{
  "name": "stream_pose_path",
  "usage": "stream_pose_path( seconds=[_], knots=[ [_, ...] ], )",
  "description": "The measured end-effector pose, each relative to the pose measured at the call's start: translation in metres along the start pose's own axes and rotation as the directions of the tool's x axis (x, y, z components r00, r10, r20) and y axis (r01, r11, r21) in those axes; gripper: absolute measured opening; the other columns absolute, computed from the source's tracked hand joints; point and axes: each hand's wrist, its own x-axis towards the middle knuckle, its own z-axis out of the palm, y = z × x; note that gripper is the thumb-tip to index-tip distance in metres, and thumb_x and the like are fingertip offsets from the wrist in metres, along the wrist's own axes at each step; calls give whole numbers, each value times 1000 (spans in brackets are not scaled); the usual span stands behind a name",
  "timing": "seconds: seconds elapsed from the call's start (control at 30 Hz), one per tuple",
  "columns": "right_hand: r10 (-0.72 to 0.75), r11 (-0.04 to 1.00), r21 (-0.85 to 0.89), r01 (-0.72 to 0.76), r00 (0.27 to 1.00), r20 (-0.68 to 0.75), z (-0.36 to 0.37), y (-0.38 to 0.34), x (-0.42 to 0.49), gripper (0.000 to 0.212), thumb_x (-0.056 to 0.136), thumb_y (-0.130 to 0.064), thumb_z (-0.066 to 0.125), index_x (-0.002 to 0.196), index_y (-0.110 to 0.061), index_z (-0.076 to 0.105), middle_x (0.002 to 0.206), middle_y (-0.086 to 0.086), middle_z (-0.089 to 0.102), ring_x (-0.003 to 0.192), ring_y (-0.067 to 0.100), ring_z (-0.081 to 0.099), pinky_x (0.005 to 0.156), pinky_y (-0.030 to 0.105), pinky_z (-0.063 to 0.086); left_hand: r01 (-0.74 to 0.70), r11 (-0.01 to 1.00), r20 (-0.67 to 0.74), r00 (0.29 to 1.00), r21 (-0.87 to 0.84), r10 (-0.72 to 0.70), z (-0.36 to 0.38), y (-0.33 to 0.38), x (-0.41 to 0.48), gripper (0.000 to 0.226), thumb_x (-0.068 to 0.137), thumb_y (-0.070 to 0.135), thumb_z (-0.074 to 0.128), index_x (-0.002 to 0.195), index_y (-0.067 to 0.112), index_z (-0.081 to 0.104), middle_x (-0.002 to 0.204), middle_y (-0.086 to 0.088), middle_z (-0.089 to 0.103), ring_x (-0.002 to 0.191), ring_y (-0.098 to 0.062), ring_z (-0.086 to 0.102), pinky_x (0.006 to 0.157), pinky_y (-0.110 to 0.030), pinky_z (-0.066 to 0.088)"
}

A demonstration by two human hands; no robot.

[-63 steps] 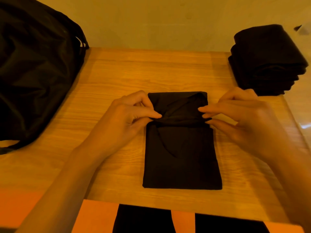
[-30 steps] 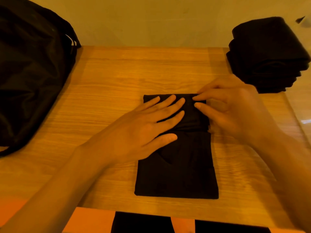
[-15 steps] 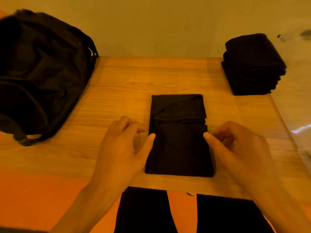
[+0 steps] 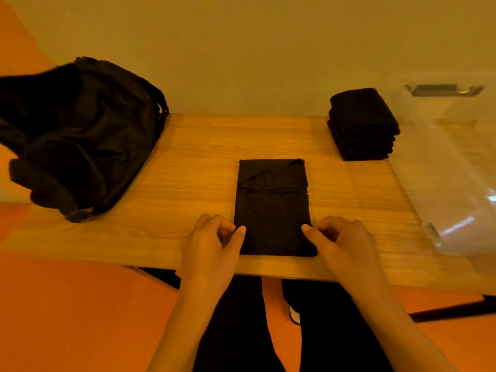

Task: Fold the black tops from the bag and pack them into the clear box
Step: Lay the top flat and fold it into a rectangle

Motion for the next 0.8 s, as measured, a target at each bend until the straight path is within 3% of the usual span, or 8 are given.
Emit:
stream_pose_path(
  seconds=[0.23, 0.57, 0.7, 0.8],
  knots=[
    [-12, 999, 46, 9, 998, 67, -10, -4, -10, 23, 89, -42, 71, 70, -29, 68, 68, -12, 64, 74, -2, 60, 62, 17, 41, 39, 999, 32, 999, 36, -40, -8, 2, -1, 26, 86, 20, 78, 65, 21, 62, 79, 3, 56, 71, -10, 55, 61, -13, 37],
    [-39, 998, -42, 44, 992, 119, -15, -6, -15, 22, 88, -45, 71, 71, -31, 67, 71, -14, 64, 77, -4, 59, 60, 14, 42, 86, 983, 124, 986, 162, -107, -13, 10, -3, 26, 90, 26, 72, 68, 19, 61, 86, 3, 58, 77, -11, 55, 61, -19, 37],
    [-37, 999, -1, 37, 994, 103, -29, -17, -5, 18, 91, -49, 63, 81, -34, 65, 78, -13, 64, 75, 1, 59, 62, 17, 42, 38, 983, 106, 993, 177, -57, -20, 16, 3, 37, 91, 43, 68, 65, 19, 57, 77, 3, 55, 71, -11, 53, 62, -25, 39],
    [-130, 990, -55, 134, 990, 59, -41, -25, 27, 9, 93, -41, 64, 97, -38, 56, 86, -15, 59, 77, 1, 56, 61, 17, 39, -71, 991, 65, 996, 113, 64, -25, 15, 29, 40, 95, 37, 65, 65, 17, 48, 63, 2, 50, 57, -10, 47, 55, -24, 34]
  ],
)
